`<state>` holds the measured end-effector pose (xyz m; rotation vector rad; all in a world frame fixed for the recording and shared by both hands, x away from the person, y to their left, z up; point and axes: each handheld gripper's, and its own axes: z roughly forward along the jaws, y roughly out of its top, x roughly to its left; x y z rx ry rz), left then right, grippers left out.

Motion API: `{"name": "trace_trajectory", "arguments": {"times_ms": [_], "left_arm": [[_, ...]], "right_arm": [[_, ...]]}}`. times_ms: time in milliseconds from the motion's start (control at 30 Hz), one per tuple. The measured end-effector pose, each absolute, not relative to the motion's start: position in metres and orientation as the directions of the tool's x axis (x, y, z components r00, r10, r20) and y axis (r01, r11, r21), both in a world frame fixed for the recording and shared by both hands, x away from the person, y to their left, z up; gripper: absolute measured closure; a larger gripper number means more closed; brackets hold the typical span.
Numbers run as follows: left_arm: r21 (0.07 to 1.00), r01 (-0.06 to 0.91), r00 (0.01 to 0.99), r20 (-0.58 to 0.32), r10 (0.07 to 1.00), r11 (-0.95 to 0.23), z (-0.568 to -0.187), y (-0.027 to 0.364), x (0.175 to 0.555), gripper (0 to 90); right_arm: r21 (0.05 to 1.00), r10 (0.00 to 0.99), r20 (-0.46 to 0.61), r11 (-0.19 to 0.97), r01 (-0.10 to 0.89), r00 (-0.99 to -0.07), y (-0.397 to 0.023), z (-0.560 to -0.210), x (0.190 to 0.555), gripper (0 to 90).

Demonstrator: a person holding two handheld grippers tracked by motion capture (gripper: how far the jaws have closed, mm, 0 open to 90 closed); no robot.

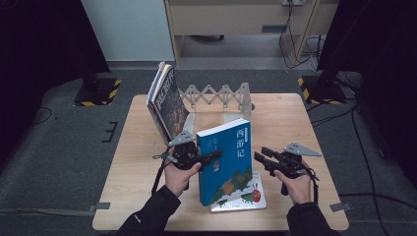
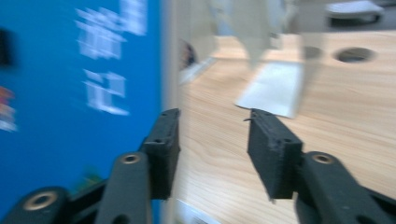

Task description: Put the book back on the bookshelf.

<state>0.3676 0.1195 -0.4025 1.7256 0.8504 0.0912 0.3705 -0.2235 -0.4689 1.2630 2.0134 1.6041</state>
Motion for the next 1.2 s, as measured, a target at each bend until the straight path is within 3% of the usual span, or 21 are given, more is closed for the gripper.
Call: {"name": "trace_trajectory", "arguments": {"times_ms": [167,333,500,833,1200], "left_arm": [[0.879,0.472,0.73,-0.346,0.59,-0.068,-0.389,0.133,0.366,61.5],[0.888,0.458,0.711,-0.33,0.621,-0.052,-0.377,0.148,0.366,61.5],[0.887,0.461,0.674,-0.332,0.66,-0.025,-0.372,0.165,0.368,61.4],[0.905,0.421,0.617,-0.327,0.716,0.05,-0.352,0.196,0.366,61.5],[0.926,0.37,0.557,-0.284,0.78,0.072,-0.329,0.211,0.365,61.5]], "right_arm": [[0.854,0.885,0.171,0.086,0.513,-0.434,-0.249,-0.484,0.375,34.5],[0.782,0.924,0.096,0.16,0.602,-0.371,-0.264,-0.502,0.382,23.6],[0.721,0.933,0.03,0.229,0.654,-0.36,-0.269,-0.512,0.387,20.8],[0.647,0.941,0.037,0.235,0.726,-0.337,-0.275,-0.527,0.39,16.9],[0.67,0.948,0.006,0.232,0.705,-0.318,-0.273,-0.533,0.39,7.8]]}}
